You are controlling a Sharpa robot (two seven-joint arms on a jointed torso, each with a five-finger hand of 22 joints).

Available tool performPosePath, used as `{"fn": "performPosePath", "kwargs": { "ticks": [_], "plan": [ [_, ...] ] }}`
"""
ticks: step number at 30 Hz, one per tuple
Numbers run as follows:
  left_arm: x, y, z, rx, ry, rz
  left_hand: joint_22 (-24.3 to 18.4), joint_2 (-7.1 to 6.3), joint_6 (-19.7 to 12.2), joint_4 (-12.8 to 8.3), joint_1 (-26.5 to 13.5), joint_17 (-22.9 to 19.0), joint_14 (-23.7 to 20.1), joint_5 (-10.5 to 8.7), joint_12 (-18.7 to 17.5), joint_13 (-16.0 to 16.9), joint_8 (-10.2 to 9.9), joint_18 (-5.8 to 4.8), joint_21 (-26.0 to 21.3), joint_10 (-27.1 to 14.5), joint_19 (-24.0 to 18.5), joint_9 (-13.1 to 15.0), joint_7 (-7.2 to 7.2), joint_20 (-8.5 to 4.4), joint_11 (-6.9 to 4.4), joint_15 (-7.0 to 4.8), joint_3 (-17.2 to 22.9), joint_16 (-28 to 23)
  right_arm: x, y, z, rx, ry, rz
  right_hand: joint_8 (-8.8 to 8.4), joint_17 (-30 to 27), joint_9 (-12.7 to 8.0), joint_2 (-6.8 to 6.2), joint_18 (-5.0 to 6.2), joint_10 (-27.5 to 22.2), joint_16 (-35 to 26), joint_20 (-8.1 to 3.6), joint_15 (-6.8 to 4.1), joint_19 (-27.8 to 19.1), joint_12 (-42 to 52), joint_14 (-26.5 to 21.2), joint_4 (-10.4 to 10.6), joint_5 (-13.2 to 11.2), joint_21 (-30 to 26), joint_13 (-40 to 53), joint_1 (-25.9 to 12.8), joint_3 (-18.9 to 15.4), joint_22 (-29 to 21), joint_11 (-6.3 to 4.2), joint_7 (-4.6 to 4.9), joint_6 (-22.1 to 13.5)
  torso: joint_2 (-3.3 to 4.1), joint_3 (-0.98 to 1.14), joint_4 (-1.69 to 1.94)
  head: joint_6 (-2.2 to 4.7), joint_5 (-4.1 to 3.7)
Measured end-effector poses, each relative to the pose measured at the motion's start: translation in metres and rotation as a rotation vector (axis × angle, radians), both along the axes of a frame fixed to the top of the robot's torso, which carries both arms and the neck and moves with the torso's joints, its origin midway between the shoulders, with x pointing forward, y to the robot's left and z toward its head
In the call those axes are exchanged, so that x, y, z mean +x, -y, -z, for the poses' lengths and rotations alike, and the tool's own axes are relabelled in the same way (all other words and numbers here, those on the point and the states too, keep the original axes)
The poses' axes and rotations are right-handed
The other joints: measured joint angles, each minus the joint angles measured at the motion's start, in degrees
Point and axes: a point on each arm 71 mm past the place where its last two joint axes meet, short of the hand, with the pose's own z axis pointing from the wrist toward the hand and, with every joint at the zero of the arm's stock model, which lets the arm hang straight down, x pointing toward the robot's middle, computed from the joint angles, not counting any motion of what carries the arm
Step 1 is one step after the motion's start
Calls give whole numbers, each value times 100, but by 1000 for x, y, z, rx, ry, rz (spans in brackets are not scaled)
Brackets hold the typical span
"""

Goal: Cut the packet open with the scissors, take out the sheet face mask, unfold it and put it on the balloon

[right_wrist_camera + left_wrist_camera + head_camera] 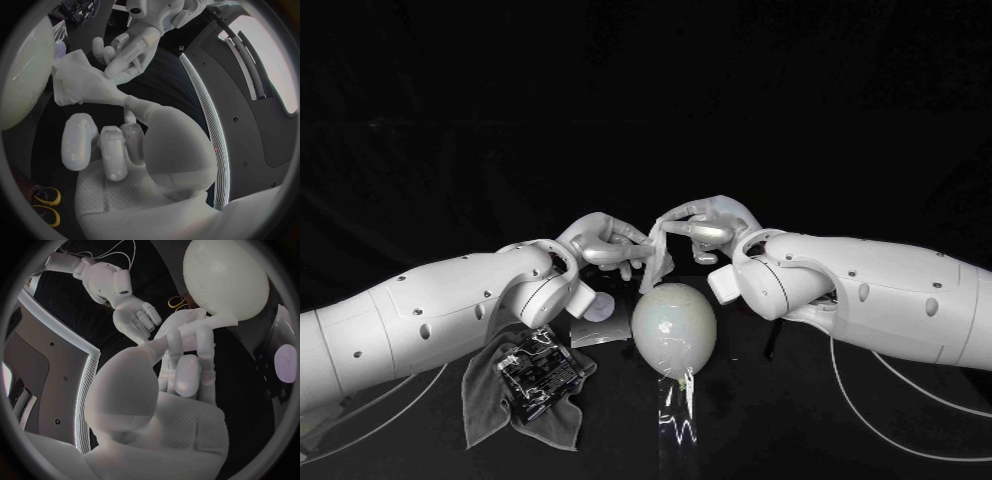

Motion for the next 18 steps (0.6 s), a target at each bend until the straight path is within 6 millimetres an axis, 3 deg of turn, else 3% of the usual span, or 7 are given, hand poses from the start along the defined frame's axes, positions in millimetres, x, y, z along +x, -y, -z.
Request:
{"fn": "performPosePath", "kwargs": {
  "ticks": [9,14,18],
  "plan": [
    [4,-10,0,-48,-13,-49,89,-4,-14,-111,-10,-62,25,17,49,34,20,-13,160,89,10,0,6,-51,-15,-59,286,37,3,10,1,-11,2,19,2,-3,0,0,0,-1,-1,0,0,0,-1,0,-16,-13,0,1,0,16,0,0,2,-5,1,-1,-5,4,7],
    [6,-18,0,-82,-31,-76,141,-121,-46,-191,-126,-99,43,17,54,47,109,-17,246,109,-11,0,-26,-72,-34,-76,542,37,5,15,1,-18,4,33,3,-2,0,-1,0,-1,-5,0,0,0,-1,0,-16,9,0,1,0,16,-1,0,-1,-17,1,-1,-5,8,-14],
    [7,-21,-1,-107,-43,-89,153,-127,-48,-214,-133,-107,43,17,55,49,121,-50,248,109,-11,0,-27,-72,-34,-76,578,37,7,19,1,-23,5,42,5,1,0,-1,0,-1,-8,0,0,0,-2,0,-17,13,0,-1,0,16,-4,0,4,-23,1,-1,-3,8,-24]
  ]
}}
